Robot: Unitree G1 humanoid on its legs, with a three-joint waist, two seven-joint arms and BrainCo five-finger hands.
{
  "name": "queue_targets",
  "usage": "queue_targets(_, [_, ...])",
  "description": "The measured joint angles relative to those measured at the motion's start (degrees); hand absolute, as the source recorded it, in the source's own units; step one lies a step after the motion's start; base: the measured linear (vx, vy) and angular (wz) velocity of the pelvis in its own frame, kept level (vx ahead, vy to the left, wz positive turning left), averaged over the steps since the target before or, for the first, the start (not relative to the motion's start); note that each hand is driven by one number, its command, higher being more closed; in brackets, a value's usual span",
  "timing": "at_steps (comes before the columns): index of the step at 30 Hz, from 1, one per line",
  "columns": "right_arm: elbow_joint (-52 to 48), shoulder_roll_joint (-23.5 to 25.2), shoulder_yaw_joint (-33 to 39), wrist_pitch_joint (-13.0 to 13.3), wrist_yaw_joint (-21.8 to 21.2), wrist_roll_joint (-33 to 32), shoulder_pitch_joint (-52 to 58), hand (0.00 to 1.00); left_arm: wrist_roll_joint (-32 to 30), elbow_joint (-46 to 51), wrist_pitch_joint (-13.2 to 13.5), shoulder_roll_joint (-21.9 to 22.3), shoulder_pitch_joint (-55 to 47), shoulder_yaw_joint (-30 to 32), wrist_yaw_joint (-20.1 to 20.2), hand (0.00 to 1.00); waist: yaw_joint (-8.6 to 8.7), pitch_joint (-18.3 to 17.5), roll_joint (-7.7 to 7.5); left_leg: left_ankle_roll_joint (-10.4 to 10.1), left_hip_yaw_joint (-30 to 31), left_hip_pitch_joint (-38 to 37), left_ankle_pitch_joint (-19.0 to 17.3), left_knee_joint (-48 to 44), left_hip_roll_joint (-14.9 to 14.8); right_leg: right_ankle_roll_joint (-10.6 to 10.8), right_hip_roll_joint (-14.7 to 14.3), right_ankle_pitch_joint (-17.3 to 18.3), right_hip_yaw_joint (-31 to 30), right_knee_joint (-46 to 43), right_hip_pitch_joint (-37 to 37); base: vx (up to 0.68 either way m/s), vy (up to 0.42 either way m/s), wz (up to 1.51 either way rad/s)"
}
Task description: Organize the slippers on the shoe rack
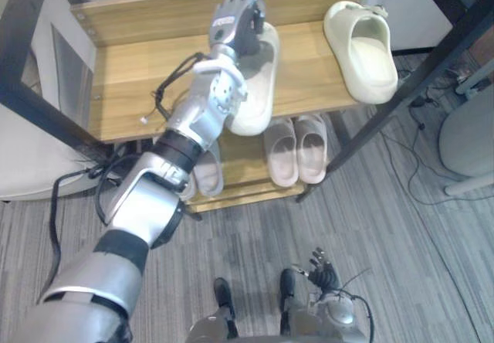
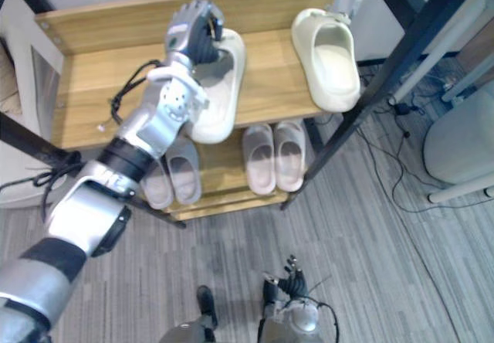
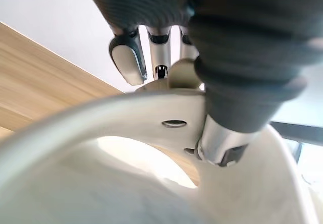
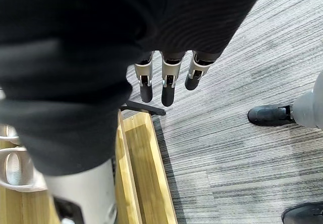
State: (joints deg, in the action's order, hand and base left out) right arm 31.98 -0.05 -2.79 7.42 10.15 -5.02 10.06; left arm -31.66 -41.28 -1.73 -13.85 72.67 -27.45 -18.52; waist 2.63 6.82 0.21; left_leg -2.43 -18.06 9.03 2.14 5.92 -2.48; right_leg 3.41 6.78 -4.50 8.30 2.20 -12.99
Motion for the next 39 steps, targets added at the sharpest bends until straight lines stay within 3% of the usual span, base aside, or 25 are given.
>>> queue_targets(7, [-0.1, 0.0, 0.4, 0.0, 0.0, 0.0, 0.1, 0.00, 0.1, -0.1, 0.2, 1.0, 1.8, 0.4, 0.0, 1.00, 0.29, 0.0, 0.03, 0.3, -2.1, 1.1, -0.1, 0.0, 0.1, 0.1, -0.1, -1.4, -2.4, 0.5, -2.2, 0.00, -0.002, -0.18])
queue_targets(12, [-0.1, 0.0, 0.5, 0.1, 0.0, 0.0, 0.1, 0.00, 2.8, -0.2, 0.1, 1.2, 2.4, 4.9, -0.2, 1.00, 0.81, 0.0, 0.03, 0.4, -3.2, 2.1, 0.0, 0.0, 0.0, 0.2, -0.4, -2.5, -3.7, 1.2, -3.6, 0.01, -0.011, -0.14])
queue_targets(24, [0.0, 0.0, 0.8, 0.1, 0.0, 0.0, 0.0, 0.00, 7.1, -0.2, 0.2, 1.7, 2.8, 8.8, -1.7, 1.00, 1.18, -0.2, 0.01, 1.0, -3.0, 4.0, 0.7, 0.0, 0.1, 0.6, -0.3, -4.1, -3.6, 1.6, -5.2, 0.00, 0.000, 0.00])
queue_targets(25, [0.0, 0.0, 0.8, 0.1, 0.0, 0.0, 0.0, 0.00, 7.1, -0.2, 0.1, 1.7, 2.8, 9.1, -1.7, 0.00, 1.22, -0.2, -0.01, 1.0, -3.1, 4.0, 0.7, 0.0, 0.1, 0.5, -0.4, -4.4, -3.6, 1.8, -5.2, 0.00, 0.000, 0.00])
queue_targets(39, [0.1, 0.0, 0.8, 0.3, 0.0, 0.0, -0.5, 0.00, 7.6, -1.3, -0.5, 3.9, 2.2, 12.9, -2.3, 0.00, 1.97, -0.3, -0.20, 1.3, -3.1, 5.1, 1.4, 0.1, 0.1, 0.7, -0.4, -5.6, -4.1, 2.1, -6.3, 0.00, 0.002, -0.01])
